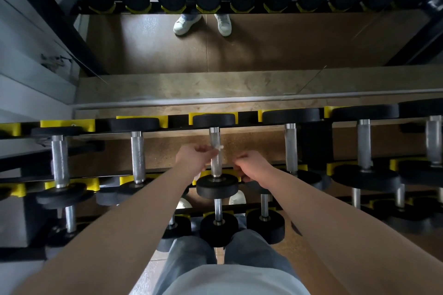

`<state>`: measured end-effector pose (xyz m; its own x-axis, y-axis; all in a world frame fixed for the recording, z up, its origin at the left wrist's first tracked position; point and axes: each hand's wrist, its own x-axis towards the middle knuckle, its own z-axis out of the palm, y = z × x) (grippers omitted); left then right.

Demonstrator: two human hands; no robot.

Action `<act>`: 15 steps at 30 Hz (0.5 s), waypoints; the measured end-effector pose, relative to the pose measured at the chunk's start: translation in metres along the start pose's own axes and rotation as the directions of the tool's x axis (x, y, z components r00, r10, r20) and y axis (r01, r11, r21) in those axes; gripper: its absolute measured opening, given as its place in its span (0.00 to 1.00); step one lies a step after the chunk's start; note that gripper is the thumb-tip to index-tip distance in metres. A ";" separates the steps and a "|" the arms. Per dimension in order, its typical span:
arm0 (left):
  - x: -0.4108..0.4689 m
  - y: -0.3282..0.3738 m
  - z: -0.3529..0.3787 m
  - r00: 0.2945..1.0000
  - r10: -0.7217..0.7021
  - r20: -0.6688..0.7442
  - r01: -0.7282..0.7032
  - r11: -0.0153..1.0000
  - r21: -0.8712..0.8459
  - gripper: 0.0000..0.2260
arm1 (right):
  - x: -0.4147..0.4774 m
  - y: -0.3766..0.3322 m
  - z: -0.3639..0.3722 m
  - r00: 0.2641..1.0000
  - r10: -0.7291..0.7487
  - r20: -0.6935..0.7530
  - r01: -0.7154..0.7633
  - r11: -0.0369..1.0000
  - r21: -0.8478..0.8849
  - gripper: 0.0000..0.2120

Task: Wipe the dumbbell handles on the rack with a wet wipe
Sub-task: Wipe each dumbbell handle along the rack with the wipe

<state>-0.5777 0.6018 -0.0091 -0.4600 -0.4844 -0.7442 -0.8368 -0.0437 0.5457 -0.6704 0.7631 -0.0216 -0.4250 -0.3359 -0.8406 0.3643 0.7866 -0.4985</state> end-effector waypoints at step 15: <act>0.013 0.019 -0.001 0.998 -0.038 -0.044 0.020 0.933 -0.359 0.08 | 0.004 -0.001 -0.009 1.000 0.004 0.013 -0.005 1.000 0.026 0.07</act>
<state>-0.5993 0.5936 -0.0084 -0.4141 -0.5205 -0.7467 -0.6834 -0.3641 0.6328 -0.6796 0.7652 -0.0221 -0.4129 -0.3390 -0.8453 0.3874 0.7747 -0.4998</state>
